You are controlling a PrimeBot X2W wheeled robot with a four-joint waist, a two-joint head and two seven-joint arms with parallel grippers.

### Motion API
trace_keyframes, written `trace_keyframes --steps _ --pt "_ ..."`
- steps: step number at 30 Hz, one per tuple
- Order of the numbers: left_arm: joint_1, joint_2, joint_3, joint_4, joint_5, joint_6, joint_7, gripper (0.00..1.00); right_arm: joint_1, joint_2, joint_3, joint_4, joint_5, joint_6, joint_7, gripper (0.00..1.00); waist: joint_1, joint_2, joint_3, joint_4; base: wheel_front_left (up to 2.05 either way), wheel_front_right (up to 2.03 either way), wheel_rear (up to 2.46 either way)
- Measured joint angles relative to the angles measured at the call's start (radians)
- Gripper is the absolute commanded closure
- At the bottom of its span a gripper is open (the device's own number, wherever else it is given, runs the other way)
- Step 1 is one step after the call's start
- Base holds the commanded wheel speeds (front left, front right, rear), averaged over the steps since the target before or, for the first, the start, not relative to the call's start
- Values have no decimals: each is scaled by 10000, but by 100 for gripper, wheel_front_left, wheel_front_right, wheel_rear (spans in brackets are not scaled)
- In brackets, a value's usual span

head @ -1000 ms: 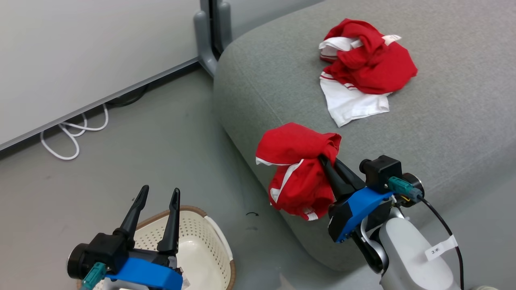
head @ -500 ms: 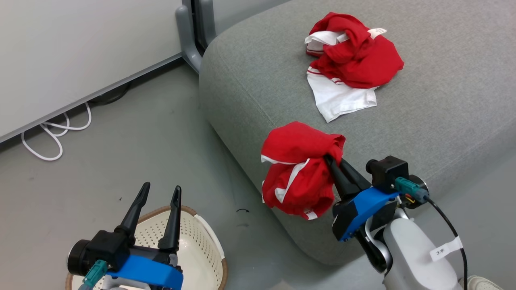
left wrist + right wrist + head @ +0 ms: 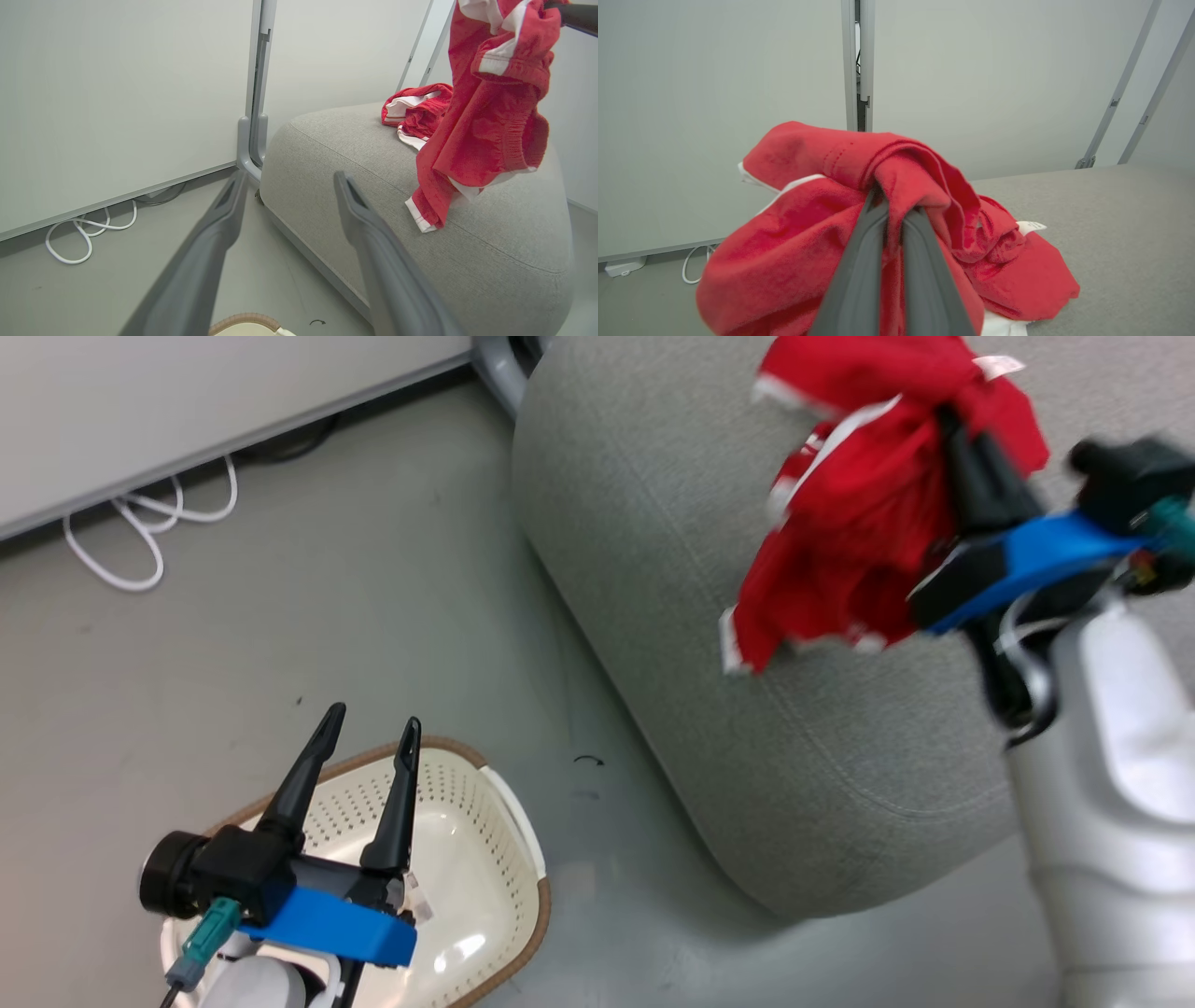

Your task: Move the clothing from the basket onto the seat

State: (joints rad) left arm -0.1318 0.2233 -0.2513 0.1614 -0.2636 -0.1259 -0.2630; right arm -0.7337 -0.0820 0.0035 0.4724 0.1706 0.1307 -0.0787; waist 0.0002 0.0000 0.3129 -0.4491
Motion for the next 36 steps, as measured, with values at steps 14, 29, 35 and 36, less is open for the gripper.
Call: trace_keyframes --steps 14,29,35,36 --pt "-818 859 -247 -1258 219 -38 2 0 -3227 -2485 -3482 -1499 132 0 2474 100 1 0 2235 1048 0 0 0" --pt "-1213 1252 -161 -2754 454 77 15 0 -3229 -3093 -5868 928 -483 0 2128 100 1 0 4679 1952 0 0 0" --pt "-1244 1233 -84 -2851 449 142 13 0 -3273 -3097 -5925 1996 -851 0 1808 0 0 0 4745 2185 0 0 0" --pt "-1275 1202 -84 -2842 449 144 13 0 -3293 -3108 -5912 2109 -905 0 1743 0 0 0 4691 2196 0 0 0"
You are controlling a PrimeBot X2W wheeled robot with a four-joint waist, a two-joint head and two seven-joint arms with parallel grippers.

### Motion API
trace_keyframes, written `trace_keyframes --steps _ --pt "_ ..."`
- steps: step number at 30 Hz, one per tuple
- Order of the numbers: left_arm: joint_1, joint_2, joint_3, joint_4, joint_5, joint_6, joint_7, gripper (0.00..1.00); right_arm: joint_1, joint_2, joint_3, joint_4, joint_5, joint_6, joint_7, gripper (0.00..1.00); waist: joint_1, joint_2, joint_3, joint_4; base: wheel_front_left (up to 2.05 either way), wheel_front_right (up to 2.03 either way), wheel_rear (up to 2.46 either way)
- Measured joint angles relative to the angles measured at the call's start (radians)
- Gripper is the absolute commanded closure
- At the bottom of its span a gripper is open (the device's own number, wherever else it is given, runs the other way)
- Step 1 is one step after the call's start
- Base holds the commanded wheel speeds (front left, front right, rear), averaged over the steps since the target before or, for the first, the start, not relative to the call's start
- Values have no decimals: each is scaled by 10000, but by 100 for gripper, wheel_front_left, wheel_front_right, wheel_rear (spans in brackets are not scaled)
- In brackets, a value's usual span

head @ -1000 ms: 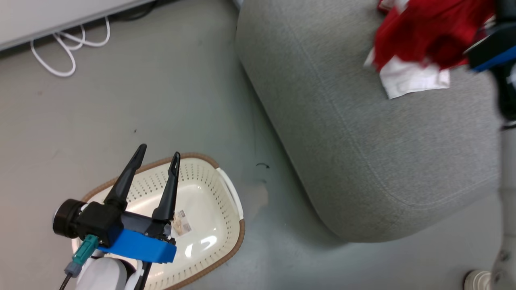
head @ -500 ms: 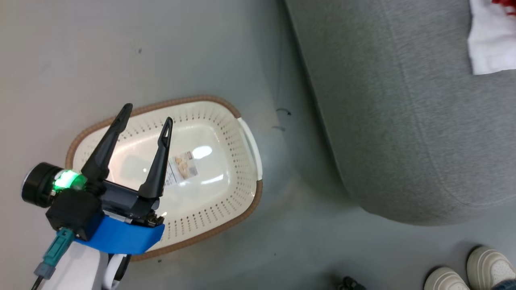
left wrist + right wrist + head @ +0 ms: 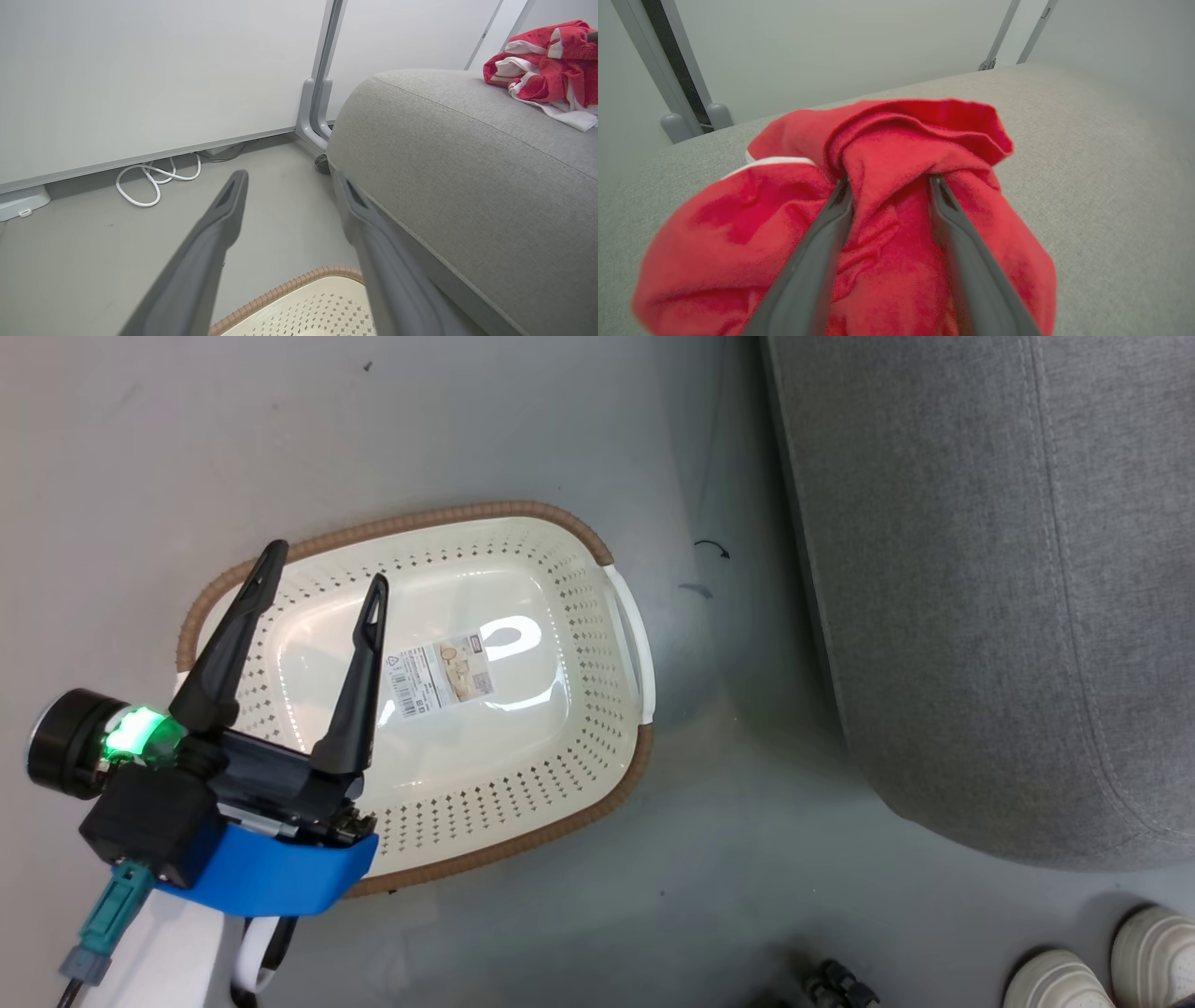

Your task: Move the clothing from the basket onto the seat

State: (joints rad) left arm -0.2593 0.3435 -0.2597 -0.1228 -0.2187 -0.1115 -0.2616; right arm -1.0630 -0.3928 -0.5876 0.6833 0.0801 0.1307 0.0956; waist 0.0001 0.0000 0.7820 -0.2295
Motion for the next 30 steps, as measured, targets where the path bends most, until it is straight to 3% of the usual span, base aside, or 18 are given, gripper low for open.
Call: trace_keyframes --steps 8,14,19,30 --pt "-186 -491 -119 318 -104 -25 -2 0 106 -251 493 479 -303 0 -495 0 0 0 -779 153 0 0 0" --pt "-35 -993 117 819 -272 -40 -4 0 864 -84 1058 535 -343 -2 -792 0 -1 0 -1775 259 0 0 0" --pt "364 -1413 546 1350 -422 -54 -6 0 1920 614 1707 48 -399 -2 -1233 0 -2 0 -2764 318 0 0 0" --pt "1298 -2178 1273 2370 -562 -121 -13 0 5299 2370 3039 -2863 -460 0 -1896 0 -5 0 -4939 628 0 0 0"
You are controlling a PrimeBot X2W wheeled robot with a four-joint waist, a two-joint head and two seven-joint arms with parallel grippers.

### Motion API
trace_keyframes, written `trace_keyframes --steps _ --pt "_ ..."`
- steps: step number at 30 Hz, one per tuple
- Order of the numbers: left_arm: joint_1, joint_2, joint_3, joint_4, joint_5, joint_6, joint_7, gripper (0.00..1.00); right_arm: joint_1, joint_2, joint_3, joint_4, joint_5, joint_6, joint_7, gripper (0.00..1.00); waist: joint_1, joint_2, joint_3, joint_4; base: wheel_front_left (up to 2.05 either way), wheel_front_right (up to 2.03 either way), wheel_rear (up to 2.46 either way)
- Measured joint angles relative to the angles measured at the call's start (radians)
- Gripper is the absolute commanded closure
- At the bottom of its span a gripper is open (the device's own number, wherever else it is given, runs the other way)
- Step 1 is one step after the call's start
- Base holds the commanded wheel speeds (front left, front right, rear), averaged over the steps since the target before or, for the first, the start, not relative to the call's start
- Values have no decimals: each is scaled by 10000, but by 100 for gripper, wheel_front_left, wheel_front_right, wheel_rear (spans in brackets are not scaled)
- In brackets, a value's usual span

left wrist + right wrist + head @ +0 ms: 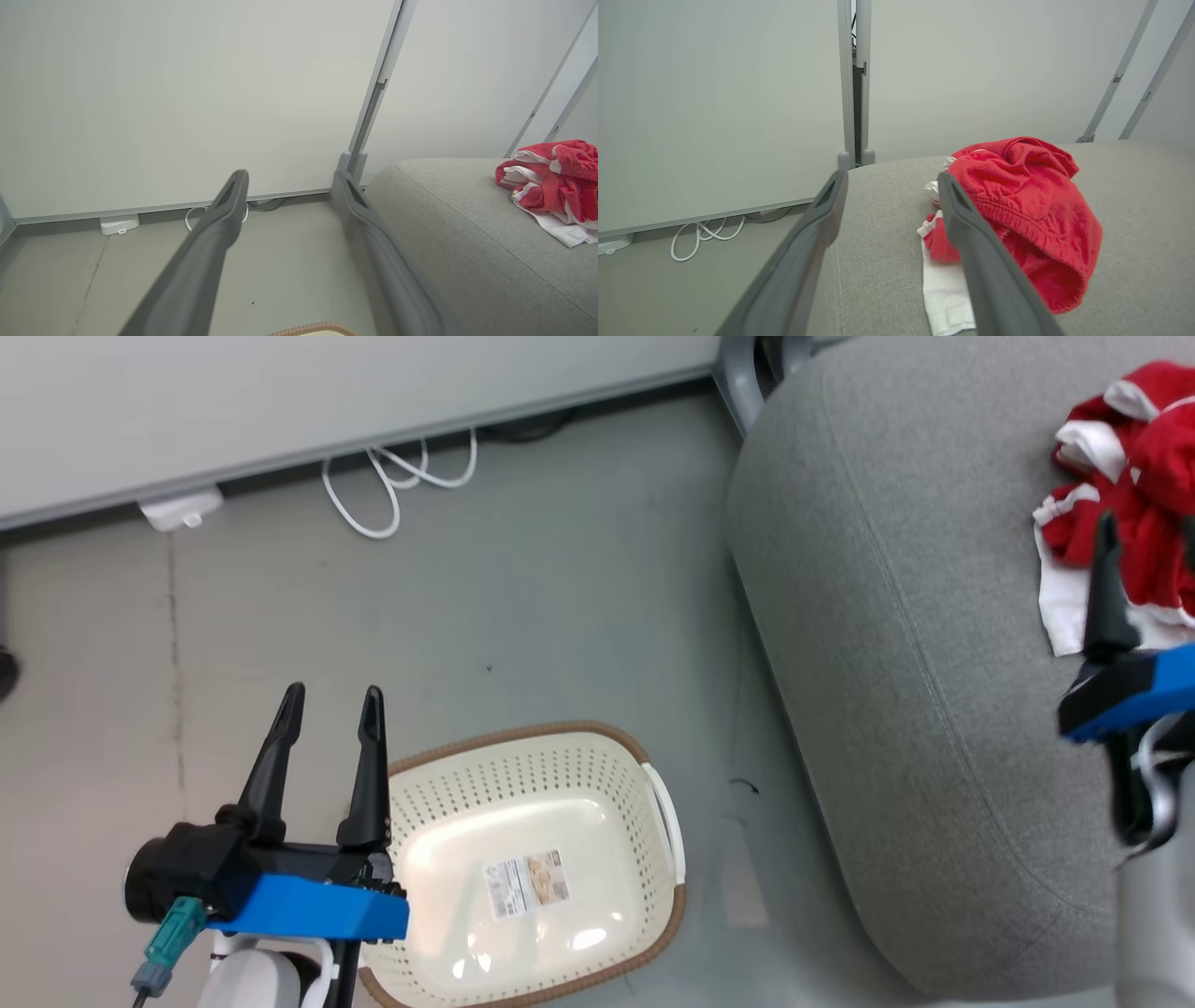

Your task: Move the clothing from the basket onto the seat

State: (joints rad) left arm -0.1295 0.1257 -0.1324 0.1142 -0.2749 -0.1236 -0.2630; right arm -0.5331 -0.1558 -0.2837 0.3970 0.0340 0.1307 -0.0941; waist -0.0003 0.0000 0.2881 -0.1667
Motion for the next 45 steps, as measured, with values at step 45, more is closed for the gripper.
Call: trace_keyframes --steps 45 --pt "645 -426 848 2579 -374 -59 0 0 5009 1049 2274 -2247 907 -2 520 0 4 1 -2409 1852 0 0 0"
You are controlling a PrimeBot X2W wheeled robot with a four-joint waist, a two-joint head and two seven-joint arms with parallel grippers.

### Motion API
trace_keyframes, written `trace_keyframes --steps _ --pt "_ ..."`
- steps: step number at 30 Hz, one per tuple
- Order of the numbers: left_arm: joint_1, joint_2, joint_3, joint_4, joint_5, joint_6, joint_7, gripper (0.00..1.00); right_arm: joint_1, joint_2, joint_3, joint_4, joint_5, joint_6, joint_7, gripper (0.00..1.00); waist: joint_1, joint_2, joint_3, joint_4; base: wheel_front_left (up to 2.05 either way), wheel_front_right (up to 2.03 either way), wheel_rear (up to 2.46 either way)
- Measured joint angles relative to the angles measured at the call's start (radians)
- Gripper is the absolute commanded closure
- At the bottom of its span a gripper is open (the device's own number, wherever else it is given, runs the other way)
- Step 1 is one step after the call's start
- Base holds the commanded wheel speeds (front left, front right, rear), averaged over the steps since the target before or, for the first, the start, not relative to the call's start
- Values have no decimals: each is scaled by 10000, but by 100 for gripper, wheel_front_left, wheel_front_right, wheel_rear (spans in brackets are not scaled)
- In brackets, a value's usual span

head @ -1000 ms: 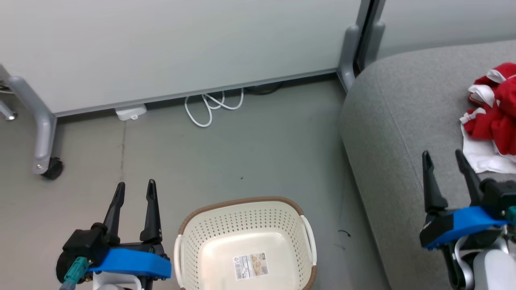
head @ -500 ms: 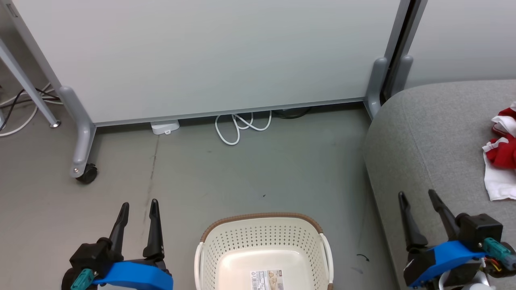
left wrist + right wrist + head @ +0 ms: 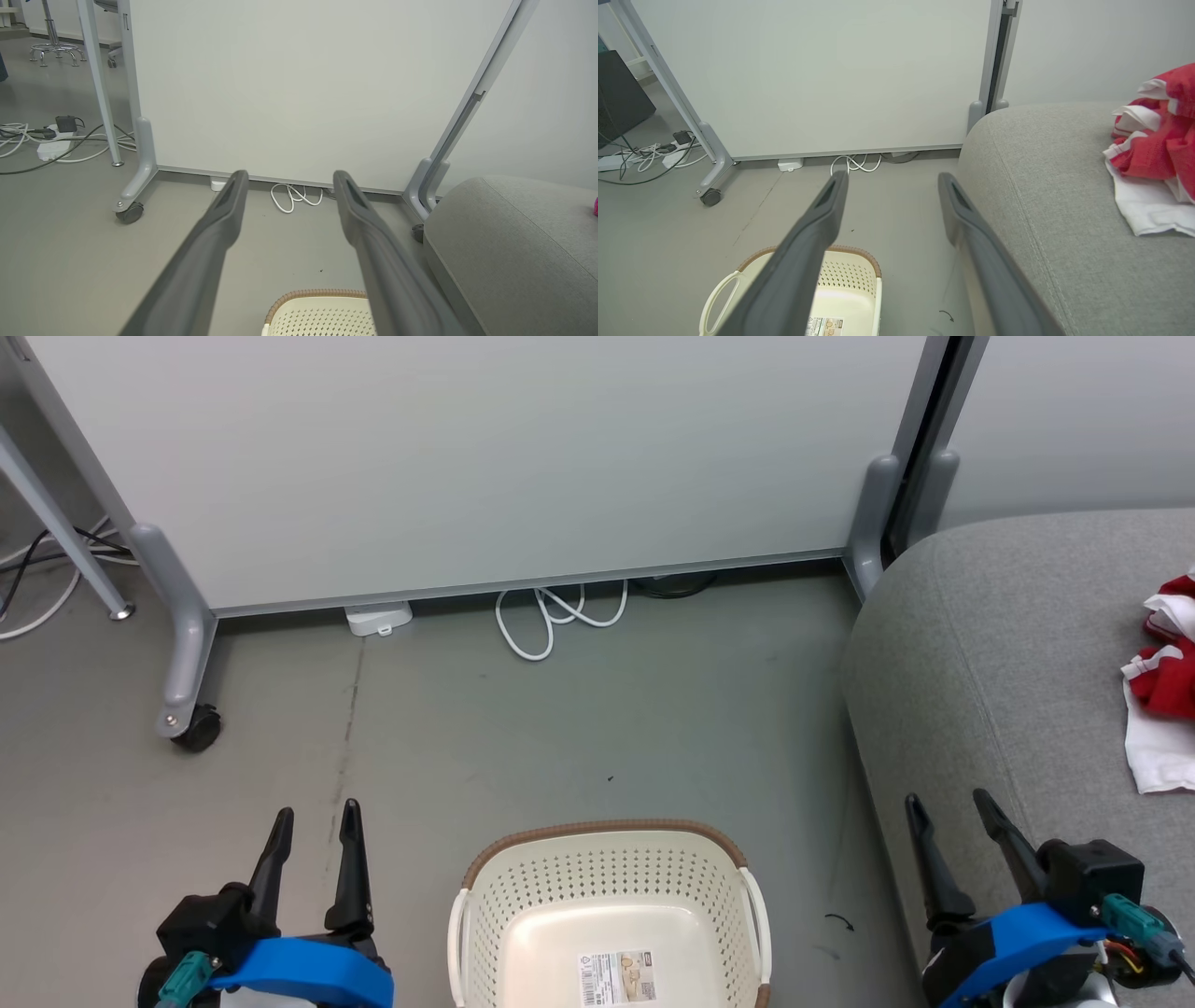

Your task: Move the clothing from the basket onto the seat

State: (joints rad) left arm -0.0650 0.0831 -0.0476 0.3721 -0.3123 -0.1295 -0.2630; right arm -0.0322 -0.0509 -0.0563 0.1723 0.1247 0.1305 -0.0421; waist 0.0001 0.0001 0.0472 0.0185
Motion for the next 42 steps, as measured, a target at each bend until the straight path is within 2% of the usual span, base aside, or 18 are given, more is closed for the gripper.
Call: trace_keyframes --steps 16,17,30,42 --pt "-22 38 -2 50 -36 0 0 0 -56 0 75 130 73 0 -113 0 0 0 29 -17 0 0 0" --pt "-16 33 -15 61 -58 0 2 100 -52 2 79 146 73 0 -113 100 0 0 32 -20 0 0 0" --pt "867 -280 -15 1127 -69 0 79 100 279 59 88 1337 107 0 -107 100 0 0 29 -24 0 0 0" --pt "875 -305 186 859 -2008 0 663 100 268 65 2 1350 2313 0 155 100 0 0 -16 -39 0 0 0"
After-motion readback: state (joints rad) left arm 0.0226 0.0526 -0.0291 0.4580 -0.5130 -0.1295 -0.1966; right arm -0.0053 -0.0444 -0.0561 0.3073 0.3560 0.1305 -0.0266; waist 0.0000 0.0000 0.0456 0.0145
